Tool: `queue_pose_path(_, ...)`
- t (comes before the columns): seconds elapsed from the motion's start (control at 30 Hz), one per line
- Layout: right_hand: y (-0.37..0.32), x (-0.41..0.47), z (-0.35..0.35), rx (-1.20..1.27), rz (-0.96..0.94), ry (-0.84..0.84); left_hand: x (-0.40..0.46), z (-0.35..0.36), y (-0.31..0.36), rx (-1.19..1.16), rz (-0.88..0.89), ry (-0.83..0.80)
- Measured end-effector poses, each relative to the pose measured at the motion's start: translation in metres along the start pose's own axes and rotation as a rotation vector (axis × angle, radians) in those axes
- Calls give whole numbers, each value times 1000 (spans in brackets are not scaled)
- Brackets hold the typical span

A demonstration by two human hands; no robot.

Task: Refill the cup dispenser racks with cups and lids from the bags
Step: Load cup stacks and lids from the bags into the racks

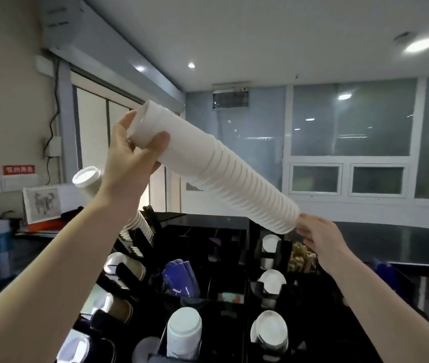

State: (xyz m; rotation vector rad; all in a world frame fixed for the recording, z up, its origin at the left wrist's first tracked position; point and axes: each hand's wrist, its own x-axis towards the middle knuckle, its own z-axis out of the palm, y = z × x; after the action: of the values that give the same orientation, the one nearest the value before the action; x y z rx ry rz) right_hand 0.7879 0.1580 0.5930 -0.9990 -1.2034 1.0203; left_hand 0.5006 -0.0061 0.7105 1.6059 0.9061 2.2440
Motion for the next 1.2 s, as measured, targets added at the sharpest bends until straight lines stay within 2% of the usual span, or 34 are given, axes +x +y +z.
queue_pose_path(0.2,34,56,4,-104,134,0,28,31,-44,126,52,-87)
queue_pose_path(0.3,50,72,5,-127,188,-44,43,36,-58,156,51,-107)
queue_pose_path(0.57,78,92,5,-200,292,-1,69,71,-82,227,96,-237)
queue_pose_path(0.7,88,98,1,-199,304,45,71,82,-86,251,130,-276)
queue_pose_path(0.9,96,99,3,-155,305,-9,48,111,-111,381,95,-549)
queue_pose_path(1.07,95,94,1,-167,244,-52,29,136,-129,415,129,-638)
queue_pose_path(1.2,96,83,-6,-118,220,-83,23,147,-136,404,136,-642)
